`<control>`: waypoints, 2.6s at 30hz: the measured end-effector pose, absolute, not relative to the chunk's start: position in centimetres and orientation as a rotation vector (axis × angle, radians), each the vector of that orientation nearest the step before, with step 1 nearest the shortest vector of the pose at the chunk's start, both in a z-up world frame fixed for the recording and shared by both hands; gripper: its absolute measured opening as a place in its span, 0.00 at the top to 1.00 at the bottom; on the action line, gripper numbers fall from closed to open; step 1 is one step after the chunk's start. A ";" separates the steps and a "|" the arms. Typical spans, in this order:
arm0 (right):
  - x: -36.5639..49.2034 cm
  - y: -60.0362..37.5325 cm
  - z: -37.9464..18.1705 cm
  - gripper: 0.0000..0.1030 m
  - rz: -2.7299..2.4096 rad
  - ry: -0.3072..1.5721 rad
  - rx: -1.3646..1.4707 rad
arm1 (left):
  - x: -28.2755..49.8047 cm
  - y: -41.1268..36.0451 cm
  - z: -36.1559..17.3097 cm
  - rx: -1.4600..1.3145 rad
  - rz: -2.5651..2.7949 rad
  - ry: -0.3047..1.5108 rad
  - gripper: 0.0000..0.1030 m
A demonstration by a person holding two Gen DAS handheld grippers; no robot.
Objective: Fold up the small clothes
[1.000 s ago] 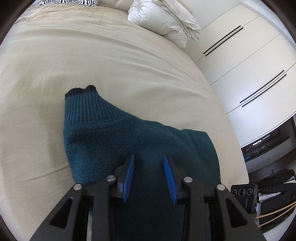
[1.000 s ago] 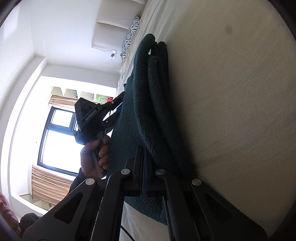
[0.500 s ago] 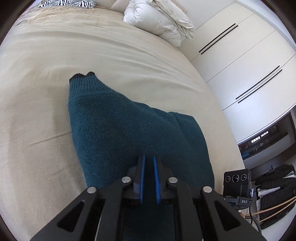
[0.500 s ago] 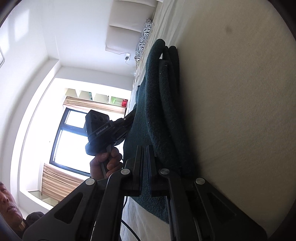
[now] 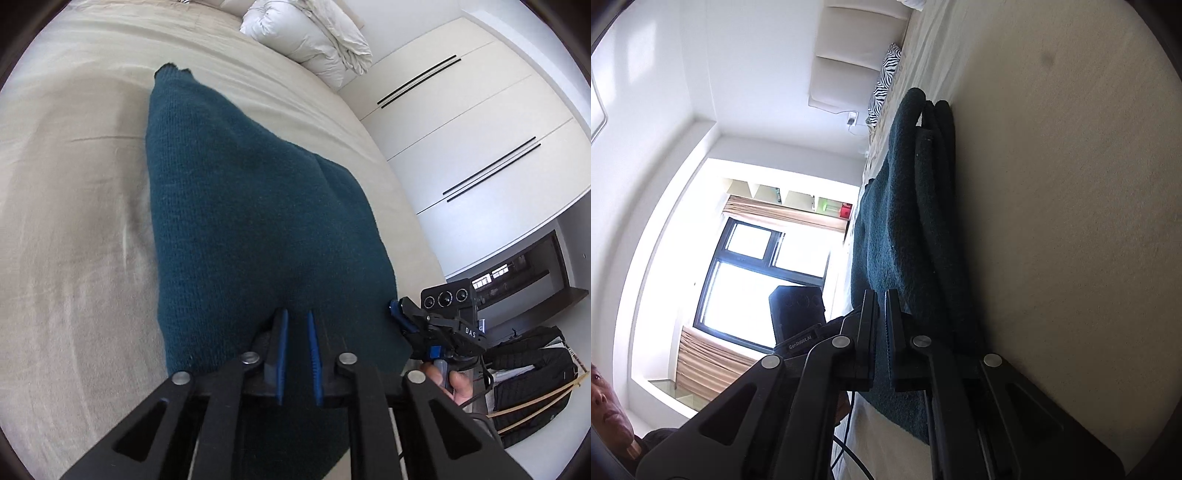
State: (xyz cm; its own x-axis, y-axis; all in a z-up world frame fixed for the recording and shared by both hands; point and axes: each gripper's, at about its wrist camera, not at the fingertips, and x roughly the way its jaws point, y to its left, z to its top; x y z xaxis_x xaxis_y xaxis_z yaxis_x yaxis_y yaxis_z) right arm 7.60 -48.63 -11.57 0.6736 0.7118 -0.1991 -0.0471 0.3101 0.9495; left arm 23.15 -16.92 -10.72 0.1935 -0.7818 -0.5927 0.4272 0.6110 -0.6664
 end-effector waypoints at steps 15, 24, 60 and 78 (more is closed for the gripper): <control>4.1 -47.1 -5.0 0.30 0.405 0.633 0.995 | 19.5 -14.2 -6.7 -0.271 -0.863 0.877 0.25; 14.1 -49.9 -7.0 0.29 0.219 0.970 0.978 | 27.9 -12.0 -11.3 -0.456 -0.717 1.148 0.24; 6.0 -17.4 4.7 0.79 0.322 1.012 0.367 | 8.7 2.0 0.8 -0.186 -0.555 1.006 0.61; 3.1 -17.5 -10.4 0.71 0.400 1.107 0.858 | 8.9 7.2 -11.0 -0.344 -0.511 1.103 0.38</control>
State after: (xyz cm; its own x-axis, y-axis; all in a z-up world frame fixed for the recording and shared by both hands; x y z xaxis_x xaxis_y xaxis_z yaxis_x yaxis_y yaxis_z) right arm 3.10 -17.48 -10.40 0.4211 0.6695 -0.6119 0.1241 0.6258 0.7700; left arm 8.94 7.24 -10.95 0.3546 -0.5516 -0.7550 0.2200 0.8340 -0.5060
